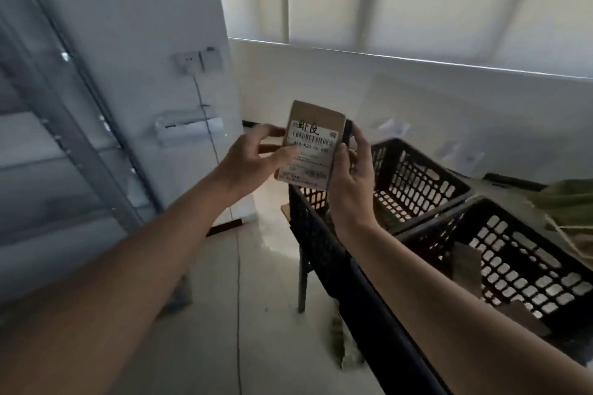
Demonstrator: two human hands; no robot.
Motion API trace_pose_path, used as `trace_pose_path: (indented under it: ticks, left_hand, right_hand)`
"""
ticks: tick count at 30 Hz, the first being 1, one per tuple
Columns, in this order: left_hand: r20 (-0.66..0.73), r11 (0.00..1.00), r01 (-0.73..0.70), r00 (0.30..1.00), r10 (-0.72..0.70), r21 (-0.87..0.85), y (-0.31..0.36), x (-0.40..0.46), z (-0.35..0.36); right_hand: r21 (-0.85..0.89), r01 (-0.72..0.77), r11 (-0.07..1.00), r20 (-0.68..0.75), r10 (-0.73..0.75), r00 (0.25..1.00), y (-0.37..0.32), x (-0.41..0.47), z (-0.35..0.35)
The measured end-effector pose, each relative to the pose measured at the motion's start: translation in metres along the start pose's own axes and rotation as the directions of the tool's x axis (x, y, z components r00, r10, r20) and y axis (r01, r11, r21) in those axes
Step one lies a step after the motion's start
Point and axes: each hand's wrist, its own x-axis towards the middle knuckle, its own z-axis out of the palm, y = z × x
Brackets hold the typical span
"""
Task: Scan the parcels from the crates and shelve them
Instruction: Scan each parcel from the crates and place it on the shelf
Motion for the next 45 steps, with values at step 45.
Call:
trace_pose_path:
  ticks: [45]
  left_hand:
    - [-0.821, 0.902, 0.335, 0.57, 0.037, 0.273, -0.293, -0.389, -0.704]
  right_hand:
    - [-0.09, 0.079, 0.993, 0.813, 0.027, 0.582, 0.152, -0.327, 0.821]
